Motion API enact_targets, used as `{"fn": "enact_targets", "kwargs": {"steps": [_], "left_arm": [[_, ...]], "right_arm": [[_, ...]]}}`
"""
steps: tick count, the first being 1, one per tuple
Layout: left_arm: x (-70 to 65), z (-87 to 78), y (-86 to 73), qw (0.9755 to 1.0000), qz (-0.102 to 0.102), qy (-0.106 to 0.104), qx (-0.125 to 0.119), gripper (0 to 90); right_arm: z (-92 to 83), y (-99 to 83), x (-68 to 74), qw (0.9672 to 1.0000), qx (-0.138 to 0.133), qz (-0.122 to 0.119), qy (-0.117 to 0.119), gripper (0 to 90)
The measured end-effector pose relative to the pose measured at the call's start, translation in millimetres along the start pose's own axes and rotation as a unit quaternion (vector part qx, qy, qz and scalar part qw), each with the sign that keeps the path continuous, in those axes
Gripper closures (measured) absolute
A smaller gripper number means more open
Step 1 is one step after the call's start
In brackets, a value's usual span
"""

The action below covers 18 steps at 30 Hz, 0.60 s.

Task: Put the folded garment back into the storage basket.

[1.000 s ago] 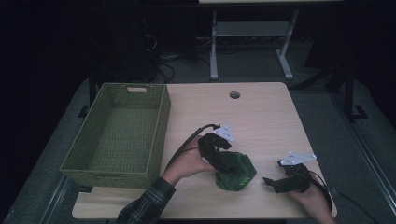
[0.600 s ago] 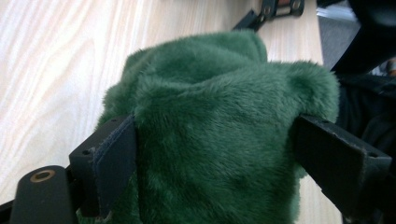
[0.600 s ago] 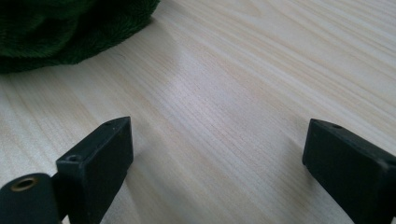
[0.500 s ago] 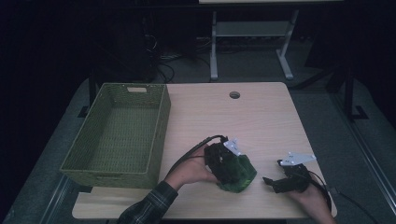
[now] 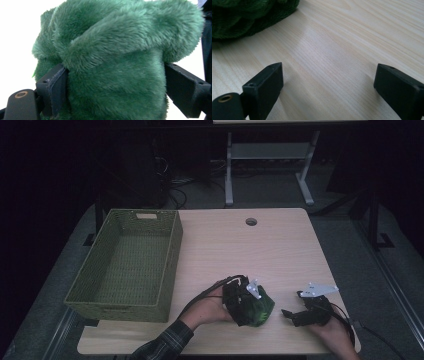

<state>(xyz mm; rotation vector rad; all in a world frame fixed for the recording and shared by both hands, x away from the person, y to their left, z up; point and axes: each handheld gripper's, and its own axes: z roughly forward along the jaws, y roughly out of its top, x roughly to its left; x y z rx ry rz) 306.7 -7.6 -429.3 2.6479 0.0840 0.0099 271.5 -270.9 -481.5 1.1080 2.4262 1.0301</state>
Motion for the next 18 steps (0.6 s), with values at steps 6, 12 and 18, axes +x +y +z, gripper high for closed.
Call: {"fn": "enact_targets", "kwargs": {"steps": [6,12,18], "left_arm": [[-2.2,1.7,-0.7,0.9998,0.011,0.016,0.007,19.9],[0.4,-0.4,-2.1,0.9998,0.009,0.013,0.007,38.6],[5.1,-5.1,-4.8,1.0,-0.003,0.005,-0.004,57.8]], "right_arm": [[0.1,-0.3,-0.5,1.0,-0.002,-0.001,-0.001,8.6],[0.1,-0.9,-0.6,1.0,-0.005,-0.001,-0.001,8.6],[-0.1,-1.0,-0.5,1.0,-0.005,-0.001,-0.001,8.8]]}}
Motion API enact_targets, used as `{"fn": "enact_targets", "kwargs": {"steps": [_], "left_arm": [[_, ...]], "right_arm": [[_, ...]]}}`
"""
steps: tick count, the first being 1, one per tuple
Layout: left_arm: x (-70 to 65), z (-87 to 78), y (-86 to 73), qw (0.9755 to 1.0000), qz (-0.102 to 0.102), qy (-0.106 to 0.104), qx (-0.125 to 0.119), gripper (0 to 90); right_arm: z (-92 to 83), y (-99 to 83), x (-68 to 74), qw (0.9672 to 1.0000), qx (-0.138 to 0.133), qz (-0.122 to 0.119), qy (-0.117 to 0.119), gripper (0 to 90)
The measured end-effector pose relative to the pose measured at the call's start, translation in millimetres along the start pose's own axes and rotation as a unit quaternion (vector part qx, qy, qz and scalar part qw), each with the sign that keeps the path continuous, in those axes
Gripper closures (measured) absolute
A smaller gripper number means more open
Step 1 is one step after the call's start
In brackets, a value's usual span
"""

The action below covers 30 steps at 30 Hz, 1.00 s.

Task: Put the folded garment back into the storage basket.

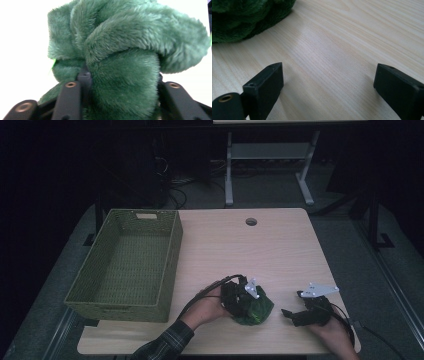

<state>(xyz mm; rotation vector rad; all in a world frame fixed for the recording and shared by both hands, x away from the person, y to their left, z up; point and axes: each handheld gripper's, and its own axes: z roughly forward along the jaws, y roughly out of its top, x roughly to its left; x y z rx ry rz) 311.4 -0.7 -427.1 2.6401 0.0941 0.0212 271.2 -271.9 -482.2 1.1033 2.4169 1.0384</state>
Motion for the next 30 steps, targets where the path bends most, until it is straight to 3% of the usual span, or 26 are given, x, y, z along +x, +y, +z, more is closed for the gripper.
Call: {"fn": "enact_targets", "kwargs": {"steps": [7,24,30], "left_arm": [[2.1,-10.0,-1.0,0.9998,-0.009,0.004,-0.015,66.6],[8.0,-46.9,-0.1,0.9994,-0.019,0.011,-0.025,67.1],[11.1,-73.1,-0.5,0.999,-0.021,0.025,-0.031,67.0]], "right_arm": [[0.0,-0.2,0.2,1.0,-0.002,0.003,0.0,9.1],[-0.1,-0.2,0.8,1.0,-0.001,0.007,-0.001,9.1],[-0.1,-0.2,0.7,1.0,-0.001,0.007,-0.001,9.2]]}}
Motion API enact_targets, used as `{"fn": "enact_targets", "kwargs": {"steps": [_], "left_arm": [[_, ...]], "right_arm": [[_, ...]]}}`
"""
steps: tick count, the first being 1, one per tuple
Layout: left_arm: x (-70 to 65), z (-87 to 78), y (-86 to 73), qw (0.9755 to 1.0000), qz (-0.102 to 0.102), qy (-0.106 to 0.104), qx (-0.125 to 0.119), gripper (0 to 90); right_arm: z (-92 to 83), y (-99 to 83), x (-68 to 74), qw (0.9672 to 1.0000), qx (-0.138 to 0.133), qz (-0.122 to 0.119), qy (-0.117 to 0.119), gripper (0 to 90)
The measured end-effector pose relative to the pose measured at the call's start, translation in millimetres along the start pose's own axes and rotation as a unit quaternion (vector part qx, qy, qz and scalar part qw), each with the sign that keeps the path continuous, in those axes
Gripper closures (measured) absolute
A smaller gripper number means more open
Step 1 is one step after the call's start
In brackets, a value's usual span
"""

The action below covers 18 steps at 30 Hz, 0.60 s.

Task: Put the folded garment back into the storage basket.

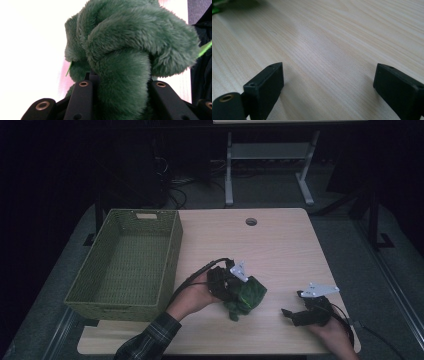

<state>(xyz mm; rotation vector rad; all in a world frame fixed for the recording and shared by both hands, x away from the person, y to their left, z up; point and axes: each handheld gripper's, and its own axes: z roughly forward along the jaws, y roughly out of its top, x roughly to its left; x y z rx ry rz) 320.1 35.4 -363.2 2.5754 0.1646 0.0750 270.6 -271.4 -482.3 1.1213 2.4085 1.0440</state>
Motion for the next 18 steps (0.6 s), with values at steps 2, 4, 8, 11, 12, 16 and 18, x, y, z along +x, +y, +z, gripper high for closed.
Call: {"fn": "enact_targets", "kwargs": {"steps": [2,4,8,11,12,16,18], "left_arm": [[2.1,-10.1,0.1,1.0,-0.002,0.005,-0.001,67.0],[3.6,-19.8,-0.6,0.9999,-0.009,0.009,-0.008,67.0],[8.5,-38.8,-3.1,0.9997,-0.012,0.018,-0.012,66.9],[12.6,-52.2,-5.6,0.9994,-0.02,0.022,-0.015,66.9],[12.6,-52.2,-5.6,0.9994,-0.02,0.022,-0.015,66.8],[19.4,-72.0,-8.6,0.999,-0.029,0.025,-0.022,66.8],[21.4,-79.5,-9.4,0.9988,-0.034,0.026,-0.023,66.8]], "right_arm": [[0.1,-0.1,0.1,1.0,-0.001,0.001,0.0,9.1],[0.1,-0.1,0.2,1.0,-0.001,0.001,0.0,9.2],[-0.1,0.0,0.1,1.0,0.0,0.001,0.0,9.1],[0.1,-0.1,0.1,1.0,-0.001,0.001,0.0,9.2],[0.1,-0.1,0.1,1.0,-0.001,0.001,0.0,9.2],[0.1,-0.1,0.1,1.0,-0.001,0.001,0.0,9.2],[0.1,0.0,0.1,1.0,-0.001,0.001,-0.001,9.2]]}}
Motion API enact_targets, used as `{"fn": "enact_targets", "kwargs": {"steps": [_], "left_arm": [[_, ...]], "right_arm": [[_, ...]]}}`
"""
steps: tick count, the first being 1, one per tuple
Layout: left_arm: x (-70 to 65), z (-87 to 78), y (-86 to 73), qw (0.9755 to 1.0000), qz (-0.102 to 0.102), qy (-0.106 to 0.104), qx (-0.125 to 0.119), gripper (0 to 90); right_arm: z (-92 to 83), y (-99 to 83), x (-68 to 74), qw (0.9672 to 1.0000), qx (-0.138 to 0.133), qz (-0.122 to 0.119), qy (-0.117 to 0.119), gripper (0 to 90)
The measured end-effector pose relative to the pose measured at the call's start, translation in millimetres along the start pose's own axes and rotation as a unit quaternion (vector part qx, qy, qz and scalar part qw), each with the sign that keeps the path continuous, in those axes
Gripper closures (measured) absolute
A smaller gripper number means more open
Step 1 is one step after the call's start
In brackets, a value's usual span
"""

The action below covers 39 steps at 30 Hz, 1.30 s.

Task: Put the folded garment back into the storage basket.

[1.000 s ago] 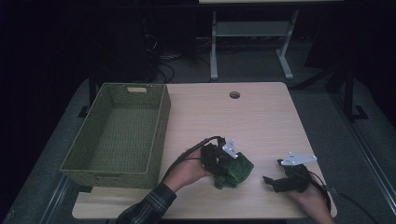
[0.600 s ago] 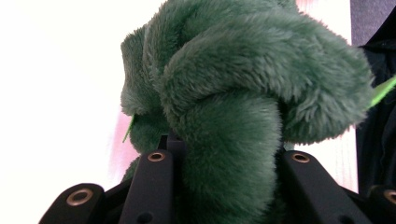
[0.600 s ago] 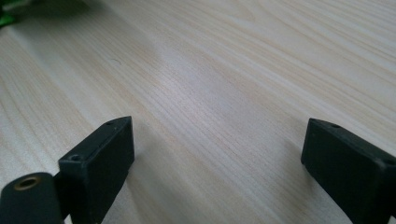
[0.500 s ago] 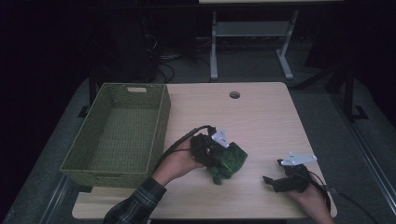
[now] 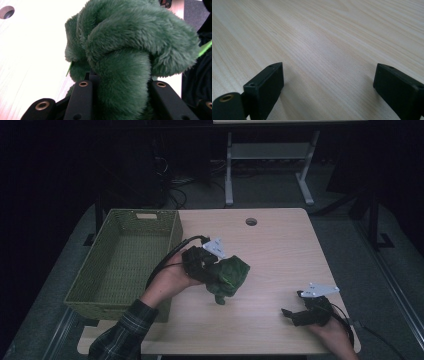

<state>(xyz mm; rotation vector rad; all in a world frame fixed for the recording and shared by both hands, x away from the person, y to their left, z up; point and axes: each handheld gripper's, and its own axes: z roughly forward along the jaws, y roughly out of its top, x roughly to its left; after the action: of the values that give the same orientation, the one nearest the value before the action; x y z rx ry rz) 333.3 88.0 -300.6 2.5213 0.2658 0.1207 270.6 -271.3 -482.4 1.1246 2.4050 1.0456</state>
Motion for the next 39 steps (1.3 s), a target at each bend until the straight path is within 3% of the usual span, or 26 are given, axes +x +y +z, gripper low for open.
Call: {"fn": "enact_targets", "kwargs": {"steps": [4,7,22,30,39], "left_arm": [[3.8,-10.6,-0.2,1.0,-0.002,0.001,-0.003,66.7],[9.8,-27.9,-1.2,0.9999,-0.01,0.006,-0.009,66.7],[26.1,-86.8,-12.1,0.9983,-0.035,0.046,-0.01,66.5],[37.1,-115.5,-30.6,0.9947,-0.068,0.075,-0.019,66.4],[45.2,-136.7,-55.5,0.9898,-0.099,0.1,-0.023,66.3]], "right_arm": [[0.1,0.1,0.0,1.0,0.0,0.0,-0.001,9.2],[0.2,0.1,0.1,1.0,0.0,0.0,-0.001,9.1],[0.1,0.1,0.1,1.0,0.0,0.001,-0.001,9.1],[0.2,0.1,0.0,1.0,-0.001,0.0,-0.001,9.2],[0.2,0.1,0.0,1.0,-0.001,0.0,-0.001,9.2]]}}
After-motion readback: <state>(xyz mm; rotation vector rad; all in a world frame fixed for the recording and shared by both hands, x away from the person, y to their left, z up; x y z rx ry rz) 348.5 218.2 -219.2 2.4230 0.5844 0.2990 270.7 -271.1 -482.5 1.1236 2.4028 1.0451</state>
